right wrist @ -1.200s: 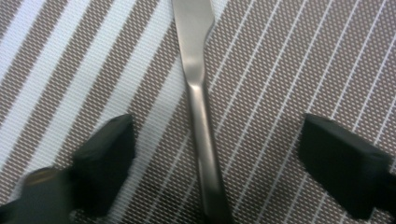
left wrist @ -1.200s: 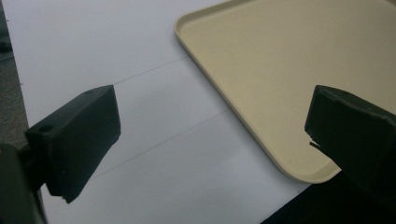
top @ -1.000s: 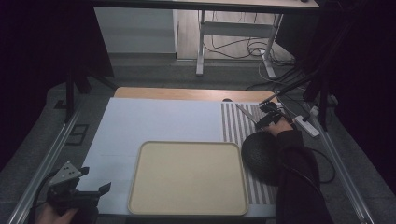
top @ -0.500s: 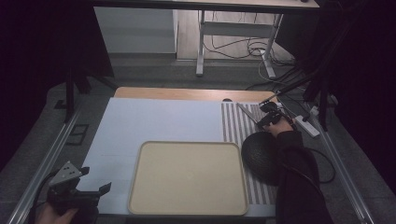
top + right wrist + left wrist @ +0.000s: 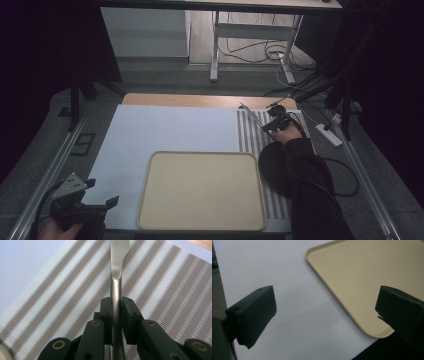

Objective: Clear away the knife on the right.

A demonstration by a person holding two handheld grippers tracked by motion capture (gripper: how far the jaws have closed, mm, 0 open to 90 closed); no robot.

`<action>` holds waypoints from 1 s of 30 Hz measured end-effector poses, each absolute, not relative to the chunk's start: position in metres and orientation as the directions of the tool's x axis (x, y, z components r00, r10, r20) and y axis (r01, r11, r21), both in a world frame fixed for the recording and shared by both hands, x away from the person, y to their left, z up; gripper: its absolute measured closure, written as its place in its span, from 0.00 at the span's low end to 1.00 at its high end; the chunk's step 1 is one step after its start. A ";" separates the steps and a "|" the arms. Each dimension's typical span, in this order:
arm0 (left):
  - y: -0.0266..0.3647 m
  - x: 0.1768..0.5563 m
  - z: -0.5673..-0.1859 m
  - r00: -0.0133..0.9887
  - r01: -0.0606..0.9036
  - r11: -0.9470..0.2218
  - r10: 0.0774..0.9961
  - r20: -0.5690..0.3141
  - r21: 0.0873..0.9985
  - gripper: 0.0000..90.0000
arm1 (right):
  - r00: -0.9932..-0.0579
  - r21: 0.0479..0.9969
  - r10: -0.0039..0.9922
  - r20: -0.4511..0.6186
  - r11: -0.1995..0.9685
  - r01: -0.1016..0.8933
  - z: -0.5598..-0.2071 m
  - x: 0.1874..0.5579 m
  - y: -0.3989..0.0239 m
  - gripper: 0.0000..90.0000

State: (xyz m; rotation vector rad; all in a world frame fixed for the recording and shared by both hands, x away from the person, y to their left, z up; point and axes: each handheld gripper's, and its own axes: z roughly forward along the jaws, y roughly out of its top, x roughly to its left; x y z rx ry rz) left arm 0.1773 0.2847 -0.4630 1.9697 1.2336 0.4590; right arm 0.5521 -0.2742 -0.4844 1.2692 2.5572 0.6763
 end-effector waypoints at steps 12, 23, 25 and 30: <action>0.285 0.177 -0.463 0.469 0.608 -0.249 0.879 -0.088 0.754 0.04 | -0.675 0.518 0.737 0.047 0.560 0.647 -0.475 0.541 -0.237 0.89; 0.285 0.177 -0.463 0.469 0.606 -0.249 0.879 -0.087 0.755 0.04 | -0.731 0.500 0.681 0.047 0.617 0.607 -0.472 0.513 -0.203 0.89; 0.285 0.177 -0.463 0.469 0.607 -0.248 0.879 -0.088 0.755 0.04 | -0.739 0.499 0.671 0.050 0.625 0.601 -0.471 0.506 -0.199 0.89; 0.285 0.177 -0.463 0.468 0.606 -0.246 0.879 -0.089 0.756 0.04 | -0.763 0.491 0.645 0.047 0.650 0.580 -0.471 0.490 -0.190 0.89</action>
